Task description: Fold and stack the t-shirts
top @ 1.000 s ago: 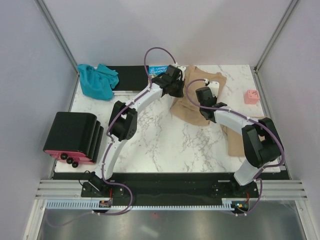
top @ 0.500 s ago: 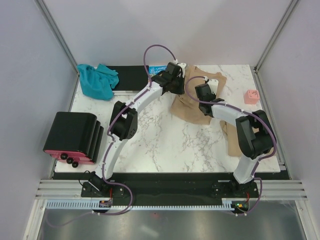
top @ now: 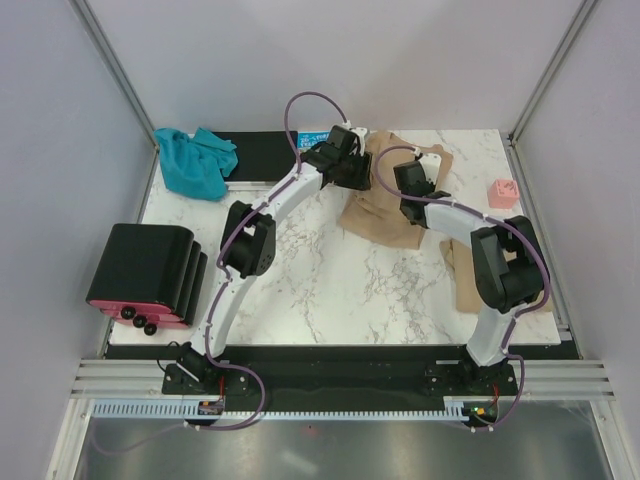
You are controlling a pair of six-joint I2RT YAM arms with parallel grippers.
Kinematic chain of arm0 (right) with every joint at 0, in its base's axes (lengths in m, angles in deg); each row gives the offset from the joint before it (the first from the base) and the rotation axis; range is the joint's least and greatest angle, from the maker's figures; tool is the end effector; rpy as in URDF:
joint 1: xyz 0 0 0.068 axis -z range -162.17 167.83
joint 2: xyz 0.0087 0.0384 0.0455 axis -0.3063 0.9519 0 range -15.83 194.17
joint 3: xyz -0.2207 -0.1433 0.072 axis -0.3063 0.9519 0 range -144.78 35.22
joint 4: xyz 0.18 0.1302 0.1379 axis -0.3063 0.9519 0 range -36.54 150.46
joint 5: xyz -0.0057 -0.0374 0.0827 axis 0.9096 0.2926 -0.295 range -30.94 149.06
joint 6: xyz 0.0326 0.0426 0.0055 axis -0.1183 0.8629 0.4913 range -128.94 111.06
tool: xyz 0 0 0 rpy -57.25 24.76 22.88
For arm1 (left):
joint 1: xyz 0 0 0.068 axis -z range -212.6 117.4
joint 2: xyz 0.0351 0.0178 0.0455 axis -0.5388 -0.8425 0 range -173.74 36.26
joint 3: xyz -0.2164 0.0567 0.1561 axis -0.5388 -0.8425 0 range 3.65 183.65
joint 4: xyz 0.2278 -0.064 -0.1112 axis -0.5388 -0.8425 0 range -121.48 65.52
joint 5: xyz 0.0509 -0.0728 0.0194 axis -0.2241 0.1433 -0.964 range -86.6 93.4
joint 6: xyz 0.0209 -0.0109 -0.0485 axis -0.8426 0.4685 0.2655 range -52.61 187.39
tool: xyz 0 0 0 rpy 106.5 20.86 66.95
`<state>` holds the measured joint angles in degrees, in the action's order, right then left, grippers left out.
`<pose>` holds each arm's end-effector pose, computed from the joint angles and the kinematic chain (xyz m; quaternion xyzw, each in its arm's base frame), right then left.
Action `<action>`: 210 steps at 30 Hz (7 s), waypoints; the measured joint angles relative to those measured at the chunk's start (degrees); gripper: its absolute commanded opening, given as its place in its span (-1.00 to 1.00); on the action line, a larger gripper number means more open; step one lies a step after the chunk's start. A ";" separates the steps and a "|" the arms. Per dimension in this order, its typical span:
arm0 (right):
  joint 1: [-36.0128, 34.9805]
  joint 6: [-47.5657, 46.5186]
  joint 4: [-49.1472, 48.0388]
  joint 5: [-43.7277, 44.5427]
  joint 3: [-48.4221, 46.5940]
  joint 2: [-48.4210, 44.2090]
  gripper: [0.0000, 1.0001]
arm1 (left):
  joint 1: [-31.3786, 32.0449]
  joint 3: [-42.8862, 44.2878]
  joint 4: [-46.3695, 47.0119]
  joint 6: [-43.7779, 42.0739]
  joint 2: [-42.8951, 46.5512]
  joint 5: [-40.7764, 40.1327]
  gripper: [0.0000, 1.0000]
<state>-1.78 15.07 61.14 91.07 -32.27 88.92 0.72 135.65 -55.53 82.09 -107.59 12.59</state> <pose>0.3759 0.1140 0.1945 0.1396 0.8832 -0.0996 0.4365 0.4691 -0.3152 0.2033 0.1794 0.8966 -0.2291 0.3340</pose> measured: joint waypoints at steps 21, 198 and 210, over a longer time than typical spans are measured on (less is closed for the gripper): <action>0.92 -2.82 2.36 -3.50 -0.94 -11.96 -0.22 | 0.70 -17.44 1.73 -0.81 16.41 4.26 -0.84; -41.22 12.81 18.88 -7.82 28.98 -31.39 -0.02 | 27.50 -86.68 3.30 20.22 64.59 -19.58 -0.13; -39.74 11.02 14.99 -9.51 30.16 -30.75 -0.70 | 27.50 -86.97 3.34 20.24 64.59 -19.63 -0.16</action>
<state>-41.52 26.09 76.13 81.56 -2.10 58.17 28.22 48.68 -52.19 102.33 -43.00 -7.04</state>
